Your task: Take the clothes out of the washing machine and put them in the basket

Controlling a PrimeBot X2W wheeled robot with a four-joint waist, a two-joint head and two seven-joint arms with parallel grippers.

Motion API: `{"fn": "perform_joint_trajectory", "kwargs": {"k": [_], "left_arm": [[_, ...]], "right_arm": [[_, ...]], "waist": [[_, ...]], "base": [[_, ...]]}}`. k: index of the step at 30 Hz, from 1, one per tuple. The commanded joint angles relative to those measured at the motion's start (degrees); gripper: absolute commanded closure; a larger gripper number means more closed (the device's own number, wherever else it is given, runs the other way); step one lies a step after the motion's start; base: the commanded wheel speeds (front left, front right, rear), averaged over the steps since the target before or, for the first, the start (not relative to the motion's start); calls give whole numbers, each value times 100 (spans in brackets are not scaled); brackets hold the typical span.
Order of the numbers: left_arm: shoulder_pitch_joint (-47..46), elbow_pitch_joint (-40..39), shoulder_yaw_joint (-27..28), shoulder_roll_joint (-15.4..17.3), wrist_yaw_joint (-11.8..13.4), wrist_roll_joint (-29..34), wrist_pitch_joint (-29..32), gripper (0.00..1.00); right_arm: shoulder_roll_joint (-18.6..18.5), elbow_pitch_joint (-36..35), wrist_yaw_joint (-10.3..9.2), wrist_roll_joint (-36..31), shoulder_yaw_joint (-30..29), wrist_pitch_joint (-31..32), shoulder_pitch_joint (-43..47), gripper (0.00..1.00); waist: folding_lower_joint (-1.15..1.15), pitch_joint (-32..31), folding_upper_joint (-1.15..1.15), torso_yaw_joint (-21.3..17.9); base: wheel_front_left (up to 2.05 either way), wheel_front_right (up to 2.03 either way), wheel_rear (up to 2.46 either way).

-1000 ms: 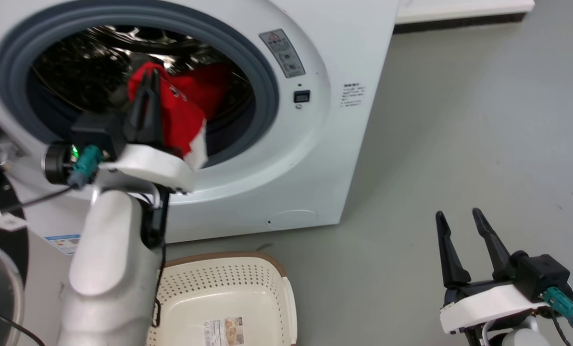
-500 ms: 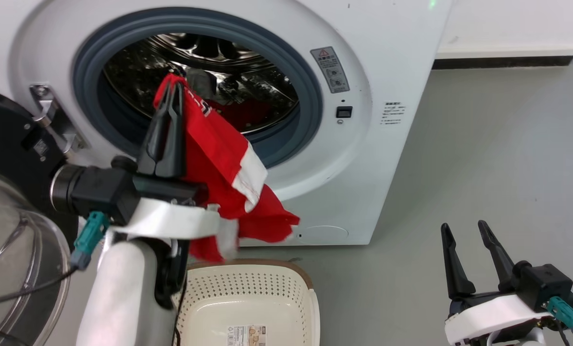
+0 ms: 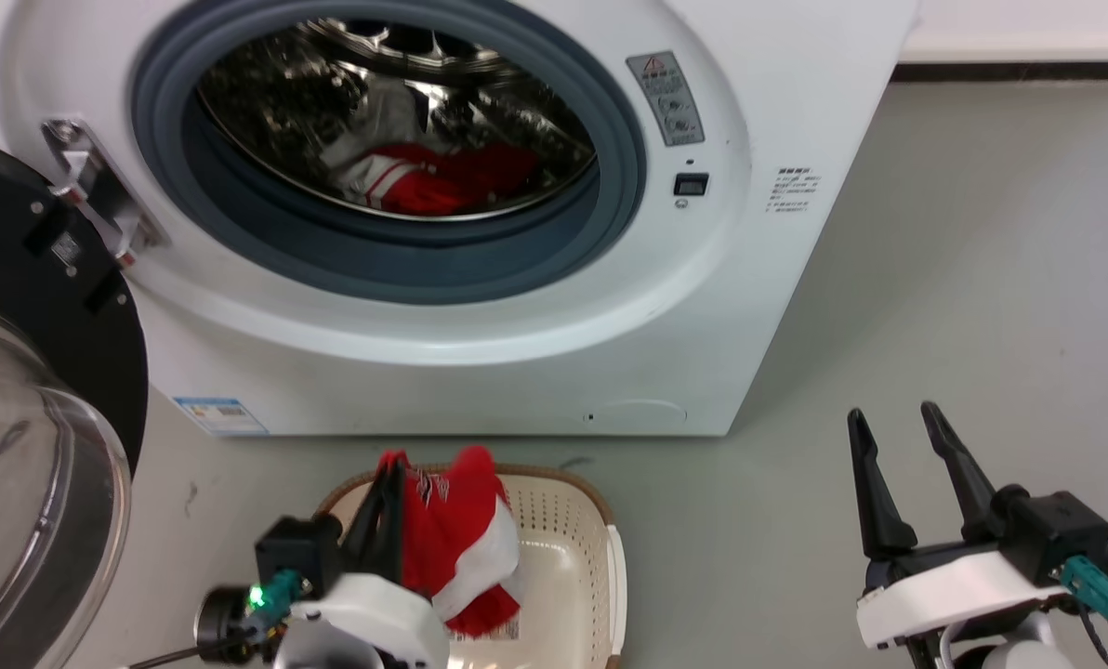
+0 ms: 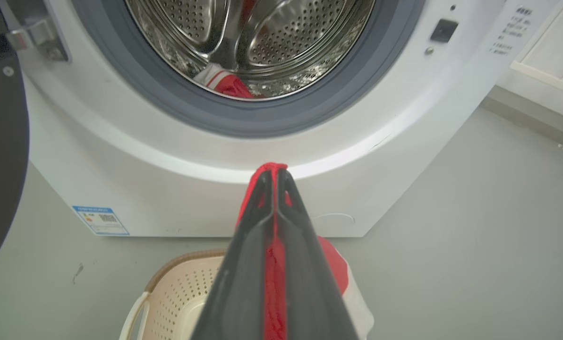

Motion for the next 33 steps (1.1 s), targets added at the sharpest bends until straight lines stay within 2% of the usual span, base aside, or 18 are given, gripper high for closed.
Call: {"fn": "perform_joint_trajectory", "kwargs": {"k": [1, 8, 17, 24, 33], "left_arm": [[-35, 177, -15, -3, 28, 16, -41, 100], [-754, 2149, 38, -19, -47, -135, -405, 100], [-2560, 4330, 216, -19, -71, -350, -627, 100], [-3579, 5468, 370, 229, -8, -441, -684, 100], [-4029, 6225, 523, 498, 105, -602, -704, 100]], "right_arm": [[6, -25, -2, -14, 12, -16, -93, 0], [6, -88, -2, -59, 130, -32, -519, 0], [6, -174, -2, -45, 422, -122, -1237, 0], [7, -89, -3, 43, 575, -245, -1644, 0], [8, 19, -3, 155, 702, -329, -1880, 0]], "waist": [[0, 222, 0, 19], [0, 1074, 0, -2], [0, 2530, 0, -345], [0, 3399, 0, -723], [0, 3866, 0, -978]], "base": [[0, 0, 0], [0, 0, 0], [0, 0, 0], [0, 0, 0], [0, 0, 0]]}}
